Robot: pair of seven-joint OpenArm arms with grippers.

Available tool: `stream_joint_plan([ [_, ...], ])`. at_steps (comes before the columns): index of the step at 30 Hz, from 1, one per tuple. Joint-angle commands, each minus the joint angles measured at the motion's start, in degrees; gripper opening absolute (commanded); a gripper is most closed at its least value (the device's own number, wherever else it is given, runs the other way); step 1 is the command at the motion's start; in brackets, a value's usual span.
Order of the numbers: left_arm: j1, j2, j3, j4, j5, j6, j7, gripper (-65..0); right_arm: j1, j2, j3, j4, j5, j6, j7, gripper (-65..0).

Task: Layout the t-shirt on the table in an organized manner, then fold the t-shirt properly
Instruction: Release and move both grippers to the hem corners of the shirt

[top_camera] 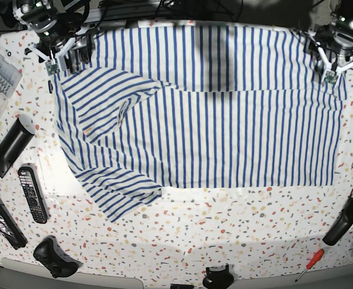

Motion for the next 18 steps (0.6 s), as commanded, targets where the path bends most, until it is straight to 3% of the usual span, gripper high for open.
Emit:
stream_joint_plan([
  [1, 0.2, -0.8, -0.3, 2.2, 1.1, 0.4, -0.3, -30.0, -0.4, 0.7, 0.6, 0.7, -1.3, -0.8, -1.0, -36.0],
  [9, -1.0, -0.8, -0.3, 6.8, 7.0, 3.0, -0.7, -30.0, -0.4, 0.7, 0.6, 5.9, -1.2, -0.9, -1.5, -36.0],
  [18, -10.7, -0.8, -0.3, 6.8, 5.9, 2.9, -5.1, -30.0, 0.1, 0.7, 0.6, 13.2, -1.3, -0.9, -1.4, -36.0],
])
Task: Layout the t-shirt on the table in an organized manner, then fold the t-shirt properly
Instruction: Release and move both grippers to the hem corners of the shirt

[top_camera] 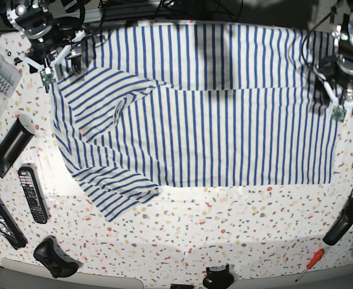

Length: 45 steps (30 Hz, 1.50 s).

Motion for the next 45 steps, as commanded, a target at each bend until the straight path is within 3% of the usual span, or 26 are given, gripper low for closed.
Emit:
stream_joint_plan([
  [1, -2.3, -0.9, -0.4, 1.1, -0.8, 0.6, -1.9, -30.0, 0.2, 0.4, 0.3, 1.6, 0.5, -0.2, 1.2, -36.0],
  [8, -18.7, -0.9, -0.4, -6.8, -13.7, -4.9, -3.1, -30.0, 3.6, 0.4, 0.3, 1.7, 0.5, -0.2, 0.9, -36.0],
  [17, -42.7, -0.9, -0.4, -40.5, -29.9, -14.8, -4.4, -30.0, 4.5, 0.4, 0.3, 2.0, 0.5, -0.2, 0.7, -36.0],
  [22, -55.3, -0.9, -0.4, -61.1, -31.7, -23.1, -8.3, -30.0, 4.5, 0.4, 0.3, 2.0, 0.5, -0.2, 0.5, -36.0],
  [26, -62.4, -0.9, -0.4, -78.4, -31.6, -26.8, -13.2, -30.0, 4.6, 0.4, 0.3, 2.0, 0.5, -0.2, -0.9, -36.0],
  [30, -66.0, -0.9, -0.4, -92.6, -31.3, -26.9, -21.0, -30.0, 4.5, 0.4, 0.3, 2.0, 0.5, -0.2, -1.3, -36.0],
  [34, -65.7, -0.8, -0.4, -98.7, -31.5, -26.9, -26.5, -30.0, 4.6, 0.4, 0.3, 2.0, 0.5, -0.2, -1.2, -36.0],
  [38, -65.7, -0.8, -0.4, -99.8, -34.4, -27.1, -26.8, -30.0, 4.6, 0.4, 0.3, 2.0, 0.5, -0.2, -1.2, -36.0],
  [41, -65.7, -0.7, -0.4, -99.8, -37.4, -31.4, -24.1, -30.0, 4.6, 0.4, 0.3, 2.0, 0.5, -0.2, -1.2, -36.0],
  [43, -64.8, -0.2, -0.4, -99.9, -38.1, -31.8, -21.7, -30.0, 4.6, 0.4, 0.3, 2.0, 0.5, -0.2, -1.2, -36.0],
  [45, -63.7, 0.2, -0.4, -99.9, -38.1, -31.8, -23.6, -30.0, 4.6, 0.4, 0.3, 2.0, 0.5, -0.2, -1.2, -36.0],
])
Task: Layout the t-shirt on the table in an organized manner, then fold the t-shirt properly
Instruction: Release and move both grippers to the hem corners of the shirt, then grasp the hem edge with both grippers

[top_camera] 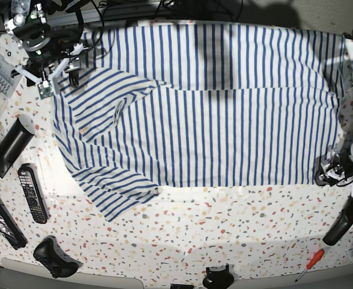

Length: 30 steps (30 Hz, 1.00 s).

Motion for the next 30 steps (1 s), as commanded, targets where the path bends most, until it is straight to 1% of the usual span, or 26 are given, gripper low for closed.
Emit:
stream_joint_plan([
  [1, -0.7, -0.7, -0.2, 0.5, -0.1, 0.1, -0.2, -30.0, 0.0, 0.5, 0.3, 1.2, 0.5, -0.2, 1.3, -36.0],
  [8, -0.9, -0.7, -0.2, 0.5, -0.1, 0.0, 0.4, -30.8, 0.0, 0.5, 0.3, 1.2, 0.5, -0.2, 1.4, -36.0],
  [12, -0.9, -0.7, -0.2, 0.6, -0.3, 0.0, -1.1, -37.2, 0.0, 0.5, 0.3, 1.2, 0.5, -0.2, 1.5, -36.0],
  [17, -0.9, -0.7, -0.2, 0.6, -0.3, 0.0, -2.4, -42.3, 0.0, 0.5, 0.3, 1.2, 0.7, -0.2, 1.7, -36.0],
  [21, -0.9, -0.7, -0.2, 0.6, -0.2, 0.0, -4.6, -52.0, 1.0, 0.5, 0.3, 1.2, 4.6, -0.2, 1.7, -36.0],
  [23, -0.9, -0.7, -0.2, 0.6, -0.2, 0.0, -5.0, -55.2, 2.2, 0.5, 0.2, 1.2, 4.7, -0.1, 1.6, -36.0],
  [26, -0.9, -0.7, -0.2, 0.6, -0.2, 0.0, -5.3, -54.0, 4.4, 0.5, 0.2, 1.2, 4.7, -0.1, 1.0, -36.0],
  [28, -0.9, -0.7, -0.2, 0.6, -0.2, 0.0, -6.1, -48.7, 5.9, 0.5, 0.2, 1.2, 4.7, -0.1, 0.3, -36.0],
  [30, -0.8, -0.7, -0.2, 0.6, 0.0, 0.0, -7.3, -41.3, 7.5, 0.5, 0.2, 1.2, 4.7, -0.1, -0.5, -36.0],
])
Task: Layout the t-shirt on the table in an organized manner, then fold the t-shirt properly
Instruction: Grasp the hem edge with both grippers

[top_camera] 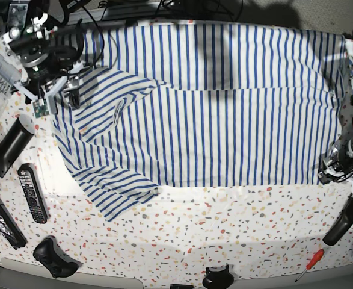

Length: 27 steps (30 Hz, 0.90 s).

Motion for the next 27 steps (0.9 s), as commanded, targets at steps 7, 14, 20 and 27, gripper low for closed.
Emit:
stream_joint_plan([
  [7, -1.6, -0.8, -0.2, 0.7, -0.7, -0.3, -4.4, -35.4, 5.6, 0.5, 0.2, 1.1, 1.2, 0.0, -0.7, -36.0],
  [14, -1.6, 2.5, -0.2, 0.7, -0.7, -0.3, -3.2, -43.1, 12.7, 0.5, 0.2, 1.1, 4.7, 0.0, -2.8, -36.0],
  [20, -1.6, 4.6, -0.2, 0.7, -0.7, -0.3, 0.6, -65.0, 14.1, 0.5, 0.3, -3.9, -0.8, 2.3, -1.2, -29.1],
  [27, -1.6, 3.6, -0.2, 0.7, -0.7, -0.3, 0.8, -65.0, 22.6, 0.5, 0.3, -14.7, -1.3, 2.2, 0.5, -26.8],
])
